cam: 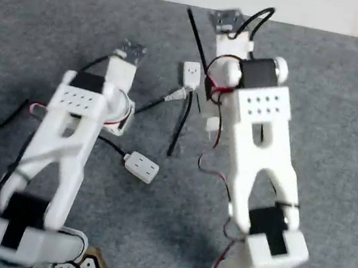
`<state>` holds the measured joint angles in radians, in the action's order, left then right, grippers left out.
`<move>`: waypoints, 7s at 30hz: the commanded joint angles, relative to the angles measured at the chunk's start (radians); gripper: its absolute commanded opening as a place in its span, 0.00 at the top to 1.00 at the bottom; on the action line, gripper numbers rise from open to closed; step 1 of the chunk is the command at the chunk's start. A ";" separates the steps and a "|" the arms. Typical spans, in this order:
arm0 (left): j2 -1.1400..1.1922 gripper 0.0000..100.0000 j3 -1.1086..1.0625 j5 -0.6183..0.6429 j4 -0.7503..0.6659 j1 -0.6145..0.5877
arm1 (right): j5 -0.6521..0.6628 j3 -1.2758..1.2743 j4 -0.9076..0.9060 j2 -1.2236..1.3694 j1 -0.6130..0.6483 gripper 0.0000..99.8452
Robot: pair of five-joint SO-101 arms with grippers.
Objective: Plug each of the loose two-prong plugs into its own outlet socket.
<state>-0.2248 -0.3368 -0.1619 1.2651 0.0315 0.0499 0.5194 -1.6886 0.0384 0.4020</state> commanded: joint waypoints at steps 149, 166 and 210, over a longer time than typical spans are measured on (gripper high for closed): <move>-1.164 0.68 -1.012 -0.011 -0.497 -0.228 | -0.282 -1.095 0.542 -0.656 0.352 0.99; -0.496 0.68 -0.739 0.069 -0.595 -0.298 | -0.459 -0.951 0.621 -0.225 0.380 0.99; -0.456 0.68 -0.745 0.094 -0.655 -0.298 | -0.491 -0.763 0.466 -0.213 0.372 0.94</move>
<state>-0.6820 -1.1055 -0.0729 0.6252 -0.2616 -0.6130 -0.2923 -1.2528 -0.1703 0.7748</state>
